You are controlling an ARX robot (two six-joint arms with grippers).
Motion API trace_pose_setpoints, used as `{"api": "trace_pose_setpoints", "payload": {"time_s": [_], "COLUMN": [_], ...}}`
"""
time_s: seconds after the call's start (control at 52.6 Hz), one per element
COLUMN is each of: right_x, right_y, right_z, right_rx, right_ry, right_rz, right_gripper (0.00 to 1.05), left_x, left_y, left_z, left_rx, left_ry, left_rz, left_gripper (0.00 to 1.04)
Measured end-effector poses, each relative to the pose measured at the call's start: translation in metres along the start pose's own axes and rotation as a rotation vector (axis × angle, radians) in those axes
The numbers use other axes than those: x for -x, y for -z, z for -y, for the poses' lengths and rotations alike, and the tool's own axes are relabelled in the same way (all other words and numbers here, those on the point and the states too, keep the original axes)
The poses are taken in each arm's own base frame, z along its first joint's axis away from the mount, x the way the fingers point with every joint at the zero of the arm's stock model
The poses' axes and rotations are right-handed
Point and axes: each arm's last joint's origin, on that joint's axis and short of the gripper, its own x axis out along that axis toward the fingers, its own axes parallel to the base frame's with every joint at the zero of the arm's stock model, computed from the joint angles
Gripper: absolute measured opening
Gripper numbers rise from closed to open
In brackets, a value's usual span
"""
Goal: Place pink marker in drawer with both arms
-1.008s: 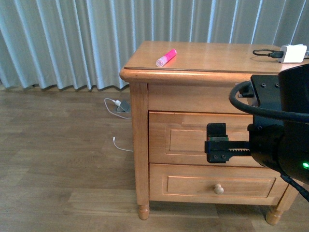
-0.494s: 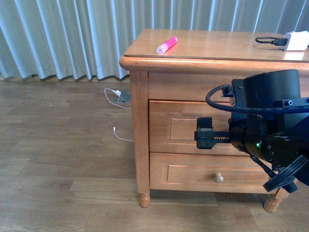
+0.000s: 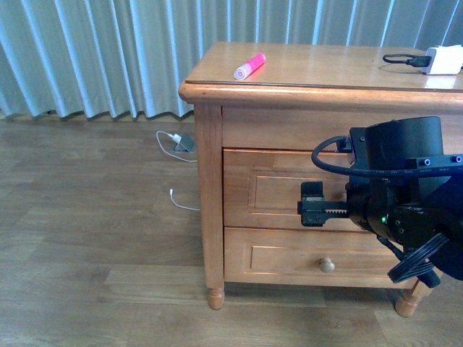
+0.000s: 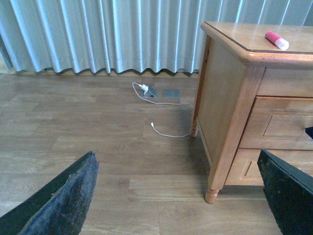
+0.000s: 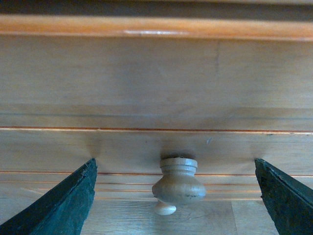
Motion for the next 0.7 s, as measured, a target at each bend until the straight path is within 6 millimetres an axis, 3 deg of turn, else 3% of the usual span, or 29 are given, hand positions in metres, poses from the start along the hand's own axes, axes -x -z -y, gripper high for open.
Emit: {"api": "trace_pose_setpoints", "payload": {"time_s": [0.228, 0.304, 0.551, 0.703], "right_x": [-0.0006, -0.0006, -0.0006, -0.0004], "right_y": [-0.0004, -0.0004, -0.0002, 0.0008], "right_z": [0.001, 0.0014, 0.0016, 0.0014], "right_rx": [0.0, 0.01, 0.033, 0.034], "right_ry": [0.001, 0.007, 0.014, 0.011], "right_rz": [-0.001, 0.0, -0.002, -0.006], "right_gripper": [0.94, 0.82, 0.27, 0.24], "left_x": [0.0, 0.0, 0.0, 0.0], "left_y": [0.0, 0.0, 0.0, 0.0], "left_z": [0.0, 0.0, 0.0, 0.0], "left_rx": [0.0, 0.0, 0.0, 0.0], "left_ry": [0.0, 0.0, 0.0, 0.0], "left_rz": [0.0, 0.0, 0.0, 0.0], "left_gripper": [0.99, 0.99, 0.99, 0.99]}}
